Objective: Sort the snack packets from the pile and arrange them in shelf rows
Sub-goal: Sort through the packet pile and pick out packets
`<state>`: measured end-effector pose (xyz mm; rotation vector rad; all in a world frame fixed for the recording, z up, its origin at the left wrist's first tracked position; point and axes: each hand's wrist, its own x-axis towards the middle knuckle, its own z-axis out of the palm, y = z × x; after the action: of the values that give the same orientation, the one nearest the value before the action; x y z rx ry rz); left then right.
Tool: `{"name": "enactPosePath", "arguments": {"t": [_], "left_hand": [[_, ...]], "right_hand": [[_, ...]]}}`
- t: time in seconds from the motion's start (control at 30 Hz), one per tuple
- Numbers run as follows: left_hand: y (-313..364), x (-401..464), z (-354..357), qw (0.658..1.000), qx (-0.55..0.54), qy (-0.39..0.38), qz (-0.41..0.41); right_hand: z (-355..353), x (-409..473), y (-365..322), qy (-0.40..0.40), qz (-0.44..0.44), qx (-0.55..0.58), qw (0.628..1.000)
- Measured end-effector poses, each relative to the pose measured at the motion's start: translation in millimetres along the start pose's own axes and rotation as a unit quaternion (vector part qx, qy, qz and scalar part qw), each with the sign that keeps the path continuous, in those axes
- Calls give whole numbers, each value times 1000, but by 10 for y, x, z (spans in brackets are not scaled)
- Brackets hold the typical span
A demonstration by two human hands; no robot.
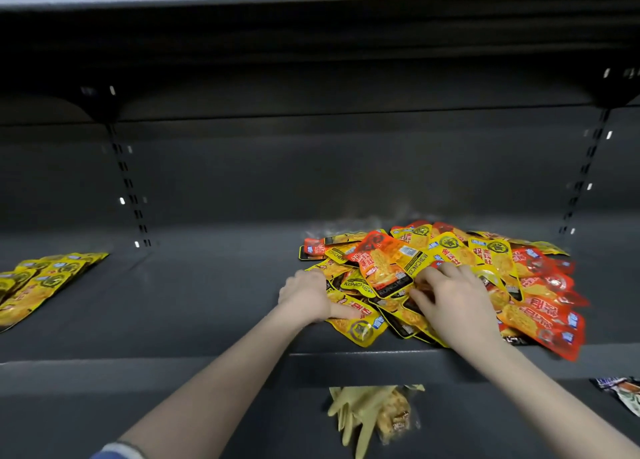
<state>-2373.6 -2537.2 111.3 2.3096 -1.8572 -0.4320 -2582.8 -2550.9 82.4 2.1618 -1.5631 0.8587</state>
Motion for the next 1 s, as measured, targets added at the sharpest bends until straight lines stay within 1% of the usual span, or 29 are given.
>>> {"name": "enactPosePath", "arguments": {"t": [0.17, 0.23, 0.37, 0.43, 0.57, 0.63, 0.7, 0.8, 0.87, 0.93, 1.0], "left_hand": [[-166, 72, 30, 987, -157, -36, 11], [-207, 92, 22, 976, -214, -27, 22], [-327, 77, -56, 944, -329, -8, 30], [-427, 63, -136, 945, -324, 10, 39], [-661, 68, -321, 958, -274, 48, 62], [-775, 74, -373, 964, -248, 67, 72], [-865, 67, -403, 965, -239, 81, 78], [-954, 47, -433, 963, -246, 80, 70], [-1005, 46, -448, 963, -252, 79, 62], [-1056, 61, -457, 960, -261, 85, 57], [-1100, 81, -457, 951, -293, 89, 52]], "right_hand": [[34, 44, -37, -24, 11, -14, 1000], [52, 56, -51, -37, 15, -27, 999], [20, 119, -111, -57, 21, -55, 997], [-8, 176, -163, -74, 28, -52, 995], [-14, 314, -276, -86, 53, -16, 995], [9, 404, -341, -115, 74, -13, 991], [38, 499, -421, -157, 98, -34, 982], [75, 614, -539, -220, 144, -65, 963], [81, 676, -592, -248, 168, -67, 952], [73, 727, -617, -266, 183, -54, 945], [87, 770, -618, -275, 194, -23, 941]]}}
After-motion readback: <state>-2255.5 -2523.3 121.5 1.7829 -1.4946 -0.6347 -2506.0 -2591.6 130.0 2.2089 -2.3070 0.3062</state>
